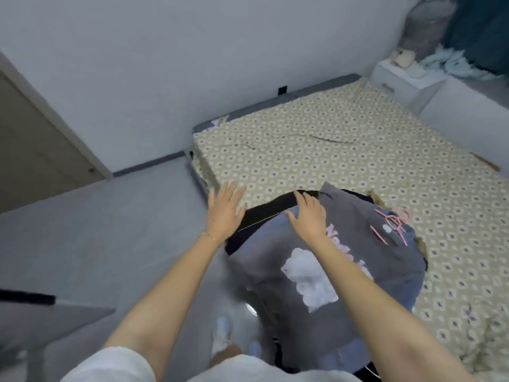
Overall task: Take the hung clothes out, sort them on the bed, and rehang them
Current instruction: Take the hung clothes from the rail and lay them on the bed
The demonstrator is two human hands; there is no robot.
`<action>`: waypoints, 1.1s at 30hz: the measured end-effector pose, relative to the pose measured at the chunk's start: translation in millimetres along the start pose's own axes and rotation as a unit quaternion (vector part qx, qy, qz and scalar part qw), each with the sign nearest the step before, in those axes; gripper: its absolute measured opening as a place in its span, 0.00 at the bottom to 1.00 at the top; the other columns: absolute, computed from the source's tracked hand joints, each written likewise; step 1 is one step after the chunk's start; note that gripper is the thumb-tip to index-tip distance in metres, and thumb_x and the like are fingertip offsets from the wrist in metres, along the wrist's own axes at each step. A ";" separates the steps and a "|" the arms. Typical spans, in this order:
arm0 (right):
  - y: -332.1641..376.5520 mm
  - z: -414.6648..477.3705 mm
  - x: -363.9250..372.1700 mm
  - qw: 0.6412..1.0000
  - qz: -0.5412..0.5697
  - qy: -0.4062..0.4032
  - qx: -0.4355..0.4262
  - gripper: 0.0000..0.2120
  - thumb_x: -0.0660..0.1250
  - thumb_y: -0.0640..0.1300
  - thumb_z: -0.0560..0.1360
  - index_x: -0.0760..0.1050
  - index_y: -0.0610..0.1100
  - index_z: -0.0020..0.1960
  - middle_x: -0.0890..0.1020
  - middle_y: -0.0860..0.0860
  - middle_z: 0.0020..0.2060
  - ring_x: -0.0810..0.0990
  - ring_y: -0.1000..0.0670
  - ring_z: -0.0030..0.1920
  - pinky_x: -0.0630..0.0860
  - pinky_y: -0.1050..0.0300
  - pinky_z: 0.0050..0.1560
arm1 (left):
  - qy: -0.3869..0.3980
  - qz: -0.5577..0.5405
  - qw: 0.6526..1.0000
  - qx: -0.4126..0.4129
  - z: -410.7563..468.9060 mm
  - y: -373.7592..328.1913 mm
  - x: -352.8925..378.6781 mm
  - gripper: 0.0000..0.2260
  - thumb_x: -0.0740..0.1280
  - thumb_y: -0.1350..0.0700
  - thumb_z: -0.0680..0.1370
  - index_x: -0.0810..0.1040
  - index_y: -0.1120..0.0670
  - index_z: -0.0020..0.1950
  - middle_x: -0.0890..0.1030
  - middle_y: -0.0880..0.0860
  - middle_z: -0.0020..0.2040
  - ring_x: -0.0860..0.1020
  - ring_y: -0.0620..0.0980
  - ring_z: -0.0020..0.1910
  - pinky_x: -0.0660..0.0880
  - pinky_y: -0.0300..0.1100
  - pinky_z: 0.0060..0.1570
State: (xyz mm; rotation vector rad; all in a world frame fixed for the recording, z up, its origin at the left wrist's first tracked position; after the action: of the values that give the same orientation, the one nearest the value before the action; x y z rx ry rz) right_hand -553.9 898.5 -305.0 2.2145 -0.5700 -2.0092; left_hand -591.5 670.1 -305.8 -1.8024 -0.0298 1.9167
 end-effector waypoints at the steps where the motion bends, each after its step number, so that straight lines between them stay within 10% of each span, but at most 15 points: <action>1: 26.7 -1.4 6.1 0.999 -0.005 0.005 -0.034 0.30 0.62 0.56 0.80 0.59 0.46 0.78 0.66 0.44 0.74 0.62 0.42 0.74 0.61 0.43 0.73 | -0.011 0.004 1.000 -0.025 -16.1 20.2 -13.5 0.23 0.61 0.52 0.83 0.64 0.51 0.78 0.62 0.54 0.79 0.56 0.56 0.79 0.46 0.58 0.75; 17: 447.4 -185.9 131.5 0.878 -0.065 0.127 -0.457 0.30 0.57 0.56 0.82 0.52 0.49 0.79 0.58 0.46 0.77 0.55 0.42 0.77 0.54 0.44 0.75 | -0.168 0.101 0.895 -0.402 -397.3 263.9 -180.4 0.26 0.64 0.50 0.81 0.63 0.48 0.78 0.62 0.52 0.79 0.57 0.55 0.79 0.49 0.60 0.75; 33: 688.9 -416.9 210.3 0.720 -0.040 0.173 -0.671 0.32 0.59 0.56 0.80 0.51 0.50 0.80 0.58 0.45 0.77 0.54 0.42 0.77 0.51 0.44 0.76 | -0.254 0.150 0.724 -0.624 -679.8 356.6 -271.0 0.25 0.64 0.48 0.81 0.65 0.51 0.78 0.64 0.56 0.78 0.58 0.57 0.78 0.52 0.63 0.74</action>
State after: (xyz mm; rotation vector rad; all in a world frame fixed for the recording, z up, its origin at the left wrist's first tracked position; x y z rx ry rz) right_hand -277.1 117.2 -231.3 1.4632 0.8247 -1.1379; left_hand -75.9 41.7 -261.3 -1.8757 -1.6804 2.8921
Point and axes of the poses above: each hand's wrist, its own z-axis towards the middle knuckle, its own x-axis out of the palm, y = z × x, the point moved 3 cm from there along z, towards the middle knuckle
